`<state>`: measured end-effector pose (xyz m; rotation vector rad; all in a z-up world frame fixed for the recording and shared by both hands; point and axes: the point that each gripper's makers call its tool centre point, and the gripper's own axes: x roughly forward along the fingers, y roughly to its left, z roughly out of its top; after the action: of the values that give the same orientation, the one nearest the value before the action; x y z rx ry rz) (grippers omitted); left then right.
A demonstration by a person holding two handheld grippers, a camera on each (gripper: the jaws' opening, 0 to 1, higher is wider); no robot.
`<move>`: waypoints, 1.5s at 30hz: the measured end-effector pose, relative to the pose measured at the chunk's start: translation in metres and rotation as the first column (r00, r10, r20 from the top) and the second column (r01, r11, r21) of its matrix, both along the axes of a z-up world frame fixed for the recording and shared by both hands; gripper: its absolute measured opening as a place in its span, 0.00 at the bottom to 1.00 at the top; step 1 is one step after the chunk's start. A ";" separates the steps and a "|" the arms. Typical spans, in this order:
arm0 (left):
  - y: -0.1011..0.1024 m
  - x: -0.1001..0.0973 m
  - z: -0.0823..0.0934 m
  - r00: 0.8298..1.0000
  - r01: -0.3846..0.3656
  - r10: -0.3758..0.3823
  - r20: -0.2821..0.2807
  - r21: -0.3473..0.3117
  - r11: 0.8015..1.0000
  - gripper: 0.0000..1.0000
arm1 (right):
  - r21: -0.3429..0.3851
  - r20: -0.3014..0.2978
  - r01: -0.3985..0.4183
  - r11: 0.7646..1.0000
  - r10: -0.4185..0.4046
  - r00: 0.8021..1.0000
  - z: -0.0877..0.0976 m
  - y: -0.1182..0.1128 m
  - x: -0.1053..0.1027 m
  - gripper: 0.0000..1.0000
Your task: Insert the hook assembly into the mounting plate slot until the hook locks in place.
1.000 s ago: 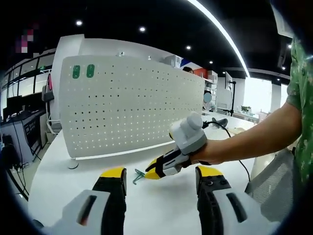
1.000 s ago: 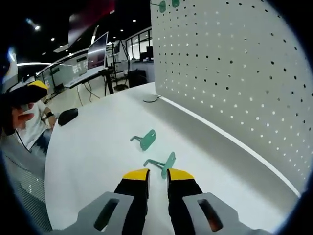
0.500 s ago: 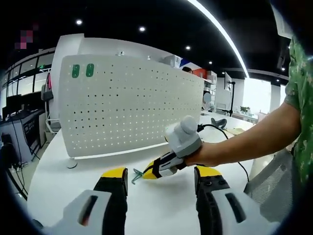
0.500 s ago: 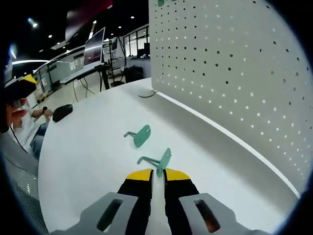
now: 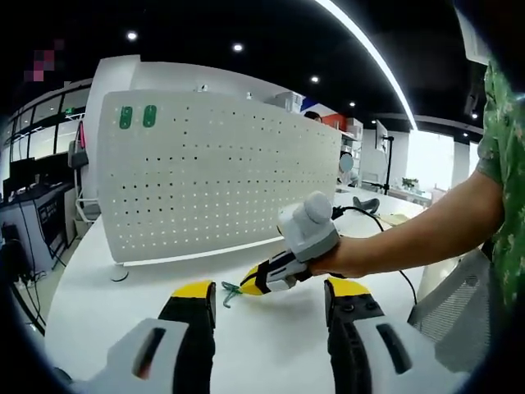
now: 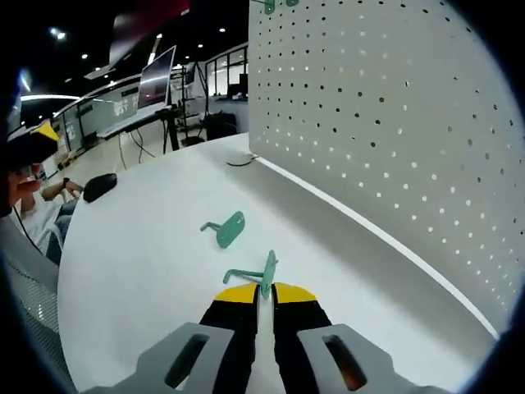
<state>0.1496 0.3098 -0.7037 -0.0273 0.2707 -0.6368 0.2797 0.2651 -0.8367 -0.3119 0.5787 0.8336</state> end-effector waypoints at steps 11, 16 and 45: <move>0.000 0.000 -0.001 1.000 0.001 -0.001 -0.003 0.001 1.000 0.54 | -0.010 0.019 0.005 1.000 -0.005 1.000 0.001 -0.001 0.006 0.03; 0.001 0.000 -0.001 1.000 -0.003 0.003 -0.004 0.000 1.000 0.53 | -0.018 0.016 0.001 1.000 0.000 1.000 -0.002 -0.001 0.006 0.03; -0.001 0.000 -0.002 1.000 0.008 -0.008 -0.001 0.016 1.000 0.51 | 0.025 -0.027 0.017 1.000 -0.016 1.000 0.010 -0.014 0.005 0.00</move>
<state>0.1492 0.3092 -0.7055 -0.0110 0.2764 -0.6422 0.2843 0.2510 -0.8272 -0.2726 0.5946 0.8300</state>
